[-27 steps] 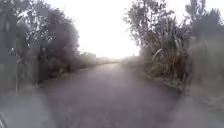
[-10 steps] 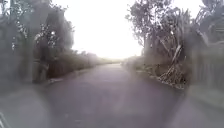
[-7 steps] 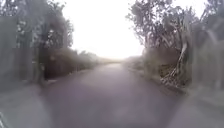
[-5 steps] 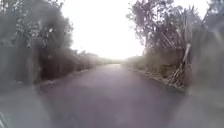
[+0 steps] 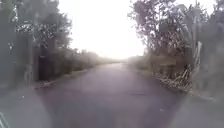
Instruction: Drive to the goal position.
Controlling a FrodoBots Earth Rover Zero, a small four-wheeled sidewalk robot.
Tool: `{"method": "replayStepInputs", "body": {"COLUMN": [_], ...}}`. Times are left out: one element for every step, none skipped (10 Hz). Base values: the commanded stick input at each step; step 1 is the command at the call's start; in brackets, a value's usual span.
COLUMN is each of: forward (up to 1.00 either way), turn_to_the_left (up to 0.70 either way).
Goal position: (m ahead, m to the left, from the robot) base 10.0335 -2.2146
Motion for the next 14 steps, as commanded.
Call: {"method": "replayStepInputs", "body": {"forward": [0.7,0.7,0.7,0.7,0.7,0.7,0.7,0.7,0.7,0.7,0.7,0.7,0.7,0.7], "turn_to_the_left": [-0.14,-0.14,-0.14,-0.14,-0.14,-0.14,-0.14,-0.14,-0.14,-0.14,-0.12,-0.06,0.0,0.0]}}
